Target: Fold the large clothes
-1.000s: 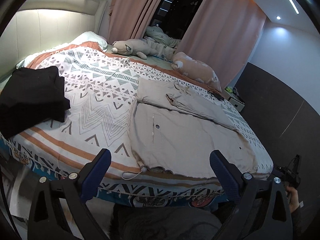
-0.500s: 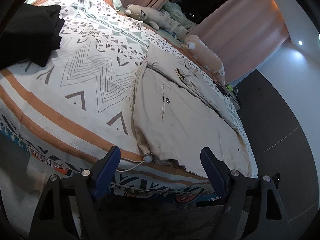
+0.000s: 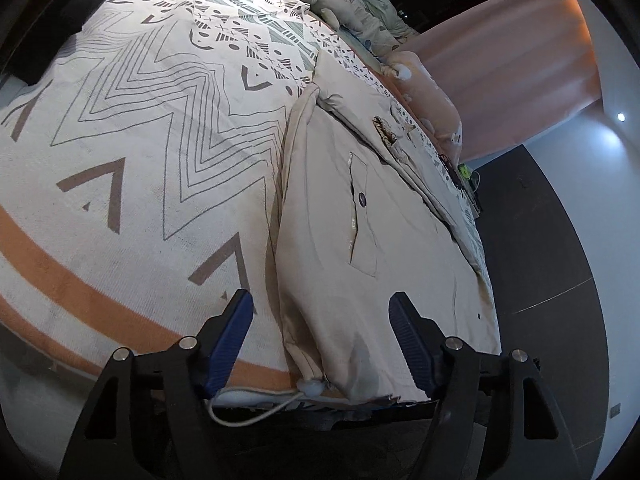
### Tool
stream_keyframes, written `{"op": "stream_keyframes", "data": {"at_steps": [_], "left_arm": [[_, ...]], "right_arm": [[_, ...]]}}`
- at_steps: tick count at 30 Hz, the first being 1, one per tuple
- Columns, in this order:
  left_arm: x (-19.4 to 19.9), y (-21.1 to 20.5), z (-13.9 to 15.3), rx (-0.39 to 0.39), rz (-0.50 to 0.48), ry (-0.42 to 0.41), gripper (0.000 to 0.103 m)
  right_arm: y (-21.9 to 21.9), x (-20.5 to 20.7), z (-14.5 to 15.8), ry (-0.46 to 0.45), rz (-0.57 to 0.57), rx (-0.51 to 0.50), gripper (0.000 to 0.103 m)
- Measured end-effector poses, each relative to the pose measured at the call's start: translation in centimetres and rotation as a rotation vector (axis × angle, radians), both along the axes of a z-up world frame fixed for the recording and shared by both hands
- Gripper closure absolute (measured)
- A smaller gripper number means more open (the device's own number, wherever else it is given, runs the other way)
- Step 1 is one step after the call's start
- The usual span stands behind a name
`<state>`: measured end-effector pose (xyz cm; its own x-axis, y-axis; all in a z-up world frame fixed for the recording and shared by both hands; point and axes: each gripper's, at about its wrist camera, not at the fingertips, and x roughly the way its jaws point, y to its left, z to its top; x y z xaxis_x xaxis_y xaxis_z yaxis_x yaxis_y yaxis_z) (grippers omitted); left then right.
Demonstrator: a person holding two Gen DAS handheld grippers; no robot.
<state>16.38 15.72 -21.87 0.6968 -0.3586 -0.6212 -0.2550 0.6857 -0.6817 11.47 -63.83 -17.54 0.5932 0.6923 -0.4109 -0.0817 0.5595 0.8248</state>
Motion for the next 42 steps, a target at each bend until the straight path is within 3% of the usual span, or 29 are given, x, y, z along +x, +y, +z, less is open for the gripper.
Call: {"op": "stream_keyframes", "data": {"at_steps": [4,11,19,22,23,25,26,31,36,42], "left_arm": [[2.3,0.3,-1.5,-0.033,-0.013,0.024,0.043],[5.1,-0.8,-1.1,-0.023,-0.061,0.023,0.043],[3.6,-1.7,-1.5,-0.095,-0.092,0.032,0.043],[3.7,-2.4,-1.3,-0.052,-0.113,0.050,0.043],[4.0,-2.5,-1.4,-0.062,-0.113,0.052,0.043],[4.8,-2.7,-1.7,-0.085,-0.116,0.054,0.052],[5.3,-2.8,-1.9,-0.073,-0.119,0.063,0.055],[6.0,-2.6,-2.1,-0.059,-0.089,0.096,0.091],[4.5,-1.6,-0.5,-0.071,-0.034,0.045,0.095],[2.8,-0.7,3.1,-0.071,-0.003,-0.050,0.097]], "right_arm": [[0.6,0.9,0.2,0.004,0.000,-0.017,0.032],[1.5,2.2,1.0,-0.010,0.010,-0.053,0.032],[3.2,1.0,2.0,0.008,0.069,-0.103,0.032],[3.8,0.3,1.9,-0.003,0.080,-0.104,0.034],[3.8,0.6,2.0,0.000,0.072,-0.108,0.037],[3.9,1.3,2.1,0.016,0.061,-0.109,0.057],[4.0,1.7,2.2,0.025,0.057,-0.103,0.062],[5.3,2.5,3.0,0.016,0.056,-0.138,0.092],[5.4,1.6,5.3,-0.048,0.043,-0.134,0.100],[5.3,-0.3,9.2,-0.155,0.035,-0.134,0.101]]}}
